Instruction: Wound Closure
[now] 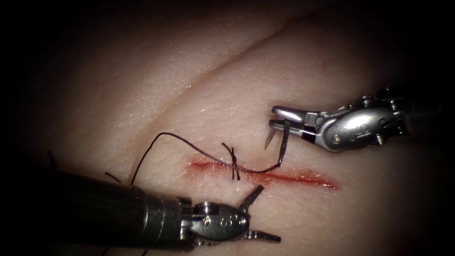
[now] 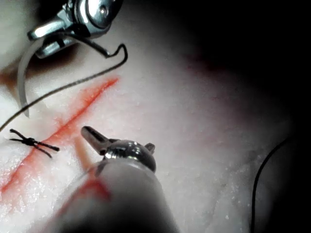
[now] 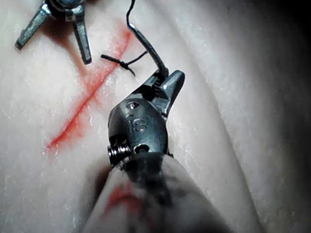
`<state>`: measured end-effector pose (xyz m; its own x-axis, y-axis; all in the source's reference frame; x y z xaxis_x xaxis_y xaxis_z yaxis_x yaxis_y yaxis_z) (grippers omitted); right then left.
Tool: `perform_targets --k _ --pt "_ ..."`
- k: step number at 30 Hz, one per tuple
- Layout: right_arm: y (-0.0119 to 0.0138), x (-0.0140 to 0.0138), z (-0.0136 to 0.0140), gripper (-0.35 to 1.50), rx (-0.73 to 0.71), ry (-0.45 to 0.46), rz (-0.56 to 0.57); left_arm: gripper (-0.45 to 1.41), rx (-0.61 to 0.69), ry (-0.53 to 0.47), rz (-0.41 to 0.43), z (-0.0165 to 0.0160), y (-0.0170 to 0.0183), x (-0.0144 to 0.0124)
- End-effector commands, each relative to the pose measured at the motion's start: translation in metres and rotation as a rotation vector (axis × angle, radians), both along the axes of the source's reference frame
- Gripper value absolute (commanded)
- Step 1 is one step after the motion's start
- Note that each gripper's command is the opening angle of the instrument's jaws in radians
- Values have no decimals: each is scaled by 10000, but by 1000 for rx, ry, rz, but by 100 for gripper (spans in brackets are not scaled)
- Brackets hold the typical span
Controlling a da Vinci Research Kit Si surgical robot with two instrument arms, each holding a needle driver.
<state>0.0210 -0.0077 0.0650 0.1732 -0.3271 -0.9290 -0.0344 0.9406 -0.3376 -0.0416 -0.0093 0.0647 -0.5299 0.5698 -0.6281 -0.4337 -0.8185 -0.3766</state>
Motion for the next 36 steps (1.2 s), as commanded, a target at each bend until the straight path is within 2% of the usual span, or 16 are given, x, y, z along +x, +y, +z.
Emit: perform_targets --k 1,15,22,30,36 --pt "-13 8 5 -35 -34 -10 -12 96 2 -3 3 4 -3 -3" --pt "-66 2 24 -35 -278 -41 -51 91 2 -6 7 6 -3 2" --pt "-85 1 41 -35 -308 -46 -60 88 -1 -5 8 7 -6 4" --pt "-89 -1 52 -35 -271 -41 -59 88 -10 3 15 6 -18 22" --pt "-96 2 57 -35 -207 -12 -72 88 -12 12 12 7 -19 26"
